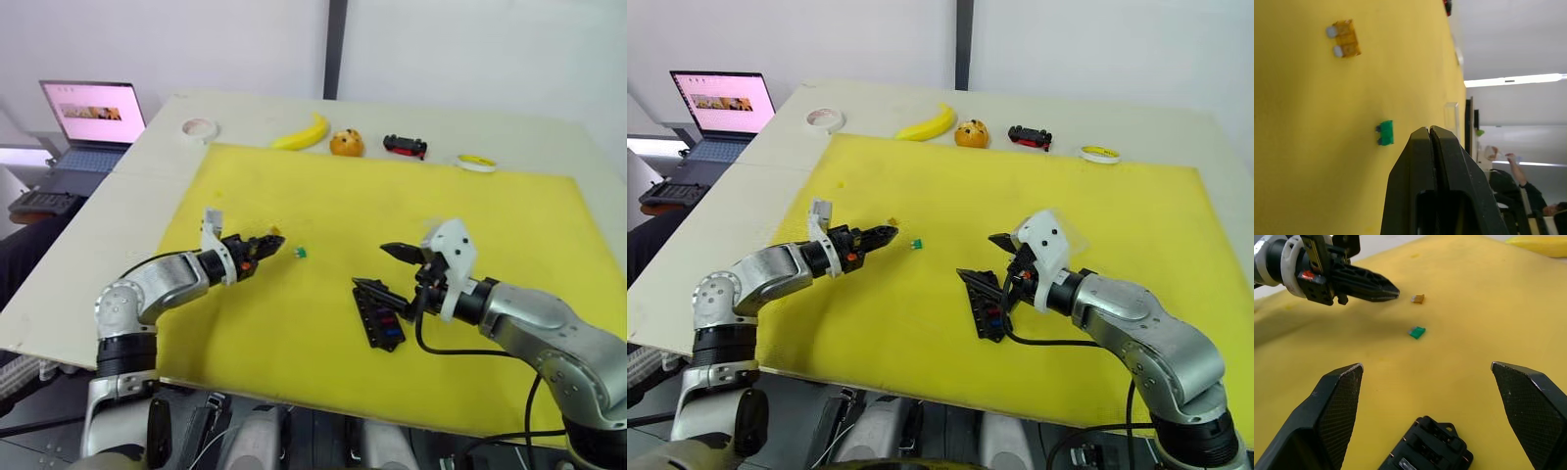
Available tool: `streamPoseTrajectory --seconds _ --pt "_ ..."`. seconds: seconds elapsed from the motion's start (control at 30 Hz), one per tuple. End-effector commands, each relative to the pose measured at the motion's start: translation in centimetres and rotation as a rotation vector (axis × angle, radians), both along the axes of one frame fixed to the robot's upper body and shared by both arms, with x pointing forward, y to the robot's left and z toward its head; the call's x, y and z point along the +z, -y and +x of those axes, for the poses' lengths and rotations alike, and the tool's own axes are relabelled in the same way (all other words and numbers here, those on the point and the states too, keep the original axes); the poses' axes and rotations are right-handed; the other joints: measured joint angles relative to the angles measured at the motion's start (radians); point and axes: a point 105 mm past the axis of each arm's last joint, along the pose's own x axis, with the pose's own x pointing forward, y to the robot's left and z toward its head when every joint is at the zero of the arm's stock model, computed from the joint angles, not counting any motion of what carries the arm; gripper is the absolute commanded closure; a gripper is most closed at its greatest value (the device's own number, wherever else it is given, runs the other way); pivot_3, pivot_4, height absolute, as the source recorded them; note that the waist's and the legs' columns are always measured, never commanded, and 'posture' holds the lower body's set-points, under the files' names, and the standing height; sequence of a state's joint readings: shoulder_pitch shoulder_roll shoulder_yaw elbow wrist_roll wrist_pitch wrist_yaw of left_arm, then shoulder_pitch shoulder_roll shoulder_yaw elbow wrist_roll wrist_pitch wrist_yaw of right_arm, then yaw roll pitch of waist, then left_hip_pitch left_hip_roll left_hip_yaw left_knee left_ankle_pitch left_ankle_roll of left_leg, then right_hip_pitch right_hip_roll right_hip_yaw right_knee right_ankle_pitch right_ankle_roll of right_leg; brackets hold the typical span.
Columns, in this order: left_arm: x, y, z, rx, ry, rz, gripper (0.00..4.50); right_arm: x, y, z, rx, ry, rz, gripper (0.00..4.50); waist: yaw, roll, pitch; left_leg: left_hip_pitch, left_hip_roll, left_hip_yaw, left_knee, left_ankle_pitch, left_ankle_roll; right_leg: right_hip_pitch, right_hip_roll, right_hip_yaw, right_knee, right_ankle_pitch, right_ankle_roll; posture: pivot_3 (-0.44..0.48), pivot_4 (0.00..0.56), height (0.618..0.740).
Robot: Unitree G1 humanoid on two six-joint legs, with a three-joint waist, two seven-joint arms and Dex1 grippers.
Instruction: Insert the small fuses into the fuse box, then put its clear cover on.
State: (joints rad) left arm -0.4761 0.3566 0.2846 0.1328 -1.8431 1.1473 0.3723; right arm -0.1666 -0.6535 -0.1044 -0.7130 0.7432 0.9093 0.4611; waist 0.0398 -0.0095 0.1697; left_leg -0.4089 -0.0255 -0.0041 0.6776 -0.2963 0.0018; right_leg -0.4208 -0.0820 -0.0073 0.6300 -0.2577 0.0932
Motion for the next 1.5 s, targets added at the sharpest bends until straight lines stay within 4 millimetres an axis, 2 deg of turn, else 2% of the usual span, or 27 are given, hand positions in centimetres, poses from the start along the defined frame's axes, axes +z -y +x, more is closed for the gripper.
streamPoseTrajectory --seconds 0.03,0.1,0.23,0.33,0.43,0.9,1.5 --pt "1.6 0.8 -0.5 -0.045 0.067 -0.005 4.44 1.1 -0.1 -0.2 0.007 0.032 0.031 0.0 -0.001 0.0 0.0 0.0 0.0 0.0 0.0 0.0 0.0 0.0 0.0 0.0 0.0 0.0 0.0 0.0 0.15 0.74" --pt "1.4 0.9 -0.5 -0.045 0.062 0.009 4.44 1.1 -0.2 -0.2 0.012 0.033 0.027 0.0 -0.002 0.0 0.0 0.0 0.0 0.0 0.0 0.0 0.0 0.0 0.0 0.0 0.0 0.0 0.0 0.0 0.15 0.74" --pt "-0.3 0.5 -0.1 -0.029 -0.003 0.065 4.44 1.1 -0.3 -0.4 0.016 0.031 0.022 0.0 -0.003 0.0 0.0 0.0 0.0 0.0 0.0 0.0 0.0 0.0 0.0 0.0 0.0 0.0 0.0 0.0 0.15 0.74" --pt "-1.6 0.3 0.2 -0.04 -0.074 0.086 3.64 1.0 -0.4 -0.6 0.025 0.028 0.015 0.0 -0.003 0.0 0.0 0.0 0.0 0.0 0.0 0.0 0.0 0.0 0.001 0.0 0.0 0.0 0.0 0.0 0.15 0.74" --pt "-1.8 0.5 0.4 -0.067 -0.1 0.077 2.24 1.0 -0.5 -0.6 0.029 0.027 0.012 0.0 -0.003 0.0 0.0 0.0 0.0 0.0 0.0 0.0 0.0 0.0 0.001 0.0 0.0 0.0 0.0 0.0 0.15 0.74" --pt "-3.0 2.4 1.5 -0.17 -0.144 0.098 2.24 0.6 -0.6 -0.6 0.026 0.024 0.005 0.0 0.002 0.0 0.0 0.0 -0.001 0.0 0.001 0.0 0.001 0.002 0.002 -0.001 0.001 0.0 0.0 0.0 0.15 0.74" --pt "-3.2 4.5 2.3 -0.243 -0.12 0.095 2.24 0.5 -0.6 -0.6 0.021 0.027 0.003 0.0 0.004 0.0 0.0 0.001 -0.002 -0.002 0.004 0.0 0.001 0.005 0.001 -0.002 0.0 0.0 0.001 0.0 0.15 0.74"
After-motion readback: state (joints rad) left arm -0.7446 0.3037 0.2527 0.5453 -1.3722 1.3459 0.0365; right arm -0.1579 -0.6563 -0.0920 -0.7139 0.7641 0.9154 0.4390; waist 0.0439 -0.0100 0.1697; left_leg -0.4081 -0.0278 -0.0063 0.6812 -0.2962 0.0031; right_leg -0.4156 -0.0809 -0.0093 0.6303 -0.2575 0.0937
